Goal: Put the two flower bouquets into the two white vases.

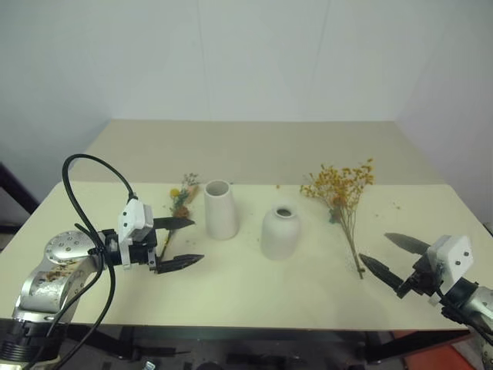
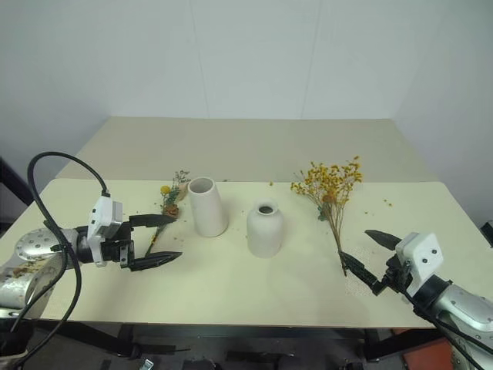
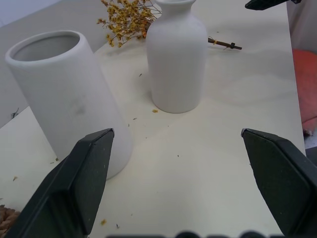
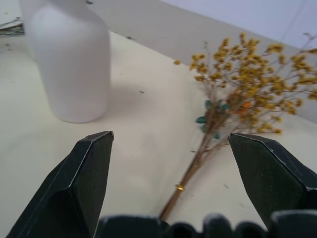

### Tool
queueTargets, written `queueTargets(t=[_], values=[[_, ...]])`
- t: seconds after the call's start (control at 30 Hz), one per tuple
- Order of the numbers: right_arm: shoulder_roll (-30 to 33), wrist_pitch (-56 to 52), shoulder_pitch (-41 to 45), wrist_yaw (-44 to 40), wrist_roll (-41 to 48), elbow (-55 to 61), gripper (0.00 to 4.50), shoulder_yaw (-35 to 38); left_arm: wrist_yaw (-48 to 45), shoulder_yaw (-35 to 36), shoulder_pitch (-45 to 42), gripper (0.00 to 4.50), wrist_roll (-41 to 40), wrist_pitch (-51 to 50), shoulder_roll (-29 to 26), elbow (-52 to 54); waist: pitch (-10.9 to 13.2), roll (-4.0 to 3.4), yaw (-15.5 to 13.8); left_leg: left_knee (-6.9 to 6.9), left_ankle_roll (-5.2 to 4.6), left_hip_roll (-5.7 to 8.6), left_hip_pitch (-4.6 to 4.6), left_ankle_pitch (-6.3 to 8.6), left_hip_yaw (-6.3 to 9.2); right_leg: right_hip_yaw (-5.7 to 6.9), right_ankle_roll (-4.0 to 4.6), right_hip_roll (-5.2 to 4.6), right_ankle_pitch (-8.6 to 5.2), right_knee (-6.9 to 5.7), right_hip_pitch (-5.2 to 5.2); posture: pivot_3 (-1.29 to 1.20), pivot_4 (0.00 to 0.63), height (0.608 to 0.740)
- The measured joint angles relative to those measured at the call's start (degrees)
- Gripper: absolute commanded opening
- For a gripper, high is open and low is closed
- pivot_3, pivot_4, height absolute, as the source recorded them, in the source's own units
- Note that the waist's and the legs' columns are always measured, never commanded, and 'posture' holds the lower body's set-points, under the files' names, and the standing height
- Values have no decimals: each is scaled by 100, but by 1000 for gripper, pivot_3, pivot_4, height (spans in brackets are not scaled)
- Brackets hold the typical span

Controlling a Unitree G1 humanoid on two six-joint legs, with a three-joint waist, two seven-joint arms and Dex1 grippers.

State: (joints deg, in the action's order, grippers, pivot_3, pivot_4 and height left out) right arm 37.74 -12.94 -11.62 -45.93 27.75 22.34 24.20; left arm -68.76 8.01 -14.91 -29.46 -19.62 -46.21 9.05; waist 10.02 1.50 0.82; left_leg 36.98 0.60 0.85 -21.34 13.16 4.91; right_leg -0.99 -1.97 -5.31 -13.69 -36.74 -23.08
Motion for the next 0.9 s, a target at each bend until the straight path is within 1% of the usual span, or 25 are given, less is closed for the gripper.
queueTargets(t=[0.3,0.57,0.7,0.77,0.9], values=[[90,-143,-52,78,55,99,4338,9,-25,-8,-6,4500,-10,-15,26,3,0,0,11,0,0,1,-1,0,-1,-1,-2,-1,1,1,-1,0,150,740],[283,-502,196,151,74,105,4338,11,-23,-7,-5,4500,-12,-18,9,4,0,0,1,0,0,0,-1,0,-1,0,-2,0,1,2,-1,0,150,740],[471,-1321,529,718,-68,178,4338,-187,-17,-6,-101,4500,-21,-28,26,4,0,0,7,0,0,0,-1,0,-1,0,-1,1,1,0,-2,0,150,740],[526,-1816,834,1011,-102,224,4338,-369,25,-19,-294,4500,-107,-79,117,23,0,1,3,1,0,0,-3,0,-1,0,-2,1,1,0,-2,0,150,740],[600,-2847,1396,1424,28,358,4338,-577,127,-81,-680,4500,-401,-608,143,193,1,1,1,1,0,1,-12,0,-1,1,-2,0,2,3,-8,0,150,740]])
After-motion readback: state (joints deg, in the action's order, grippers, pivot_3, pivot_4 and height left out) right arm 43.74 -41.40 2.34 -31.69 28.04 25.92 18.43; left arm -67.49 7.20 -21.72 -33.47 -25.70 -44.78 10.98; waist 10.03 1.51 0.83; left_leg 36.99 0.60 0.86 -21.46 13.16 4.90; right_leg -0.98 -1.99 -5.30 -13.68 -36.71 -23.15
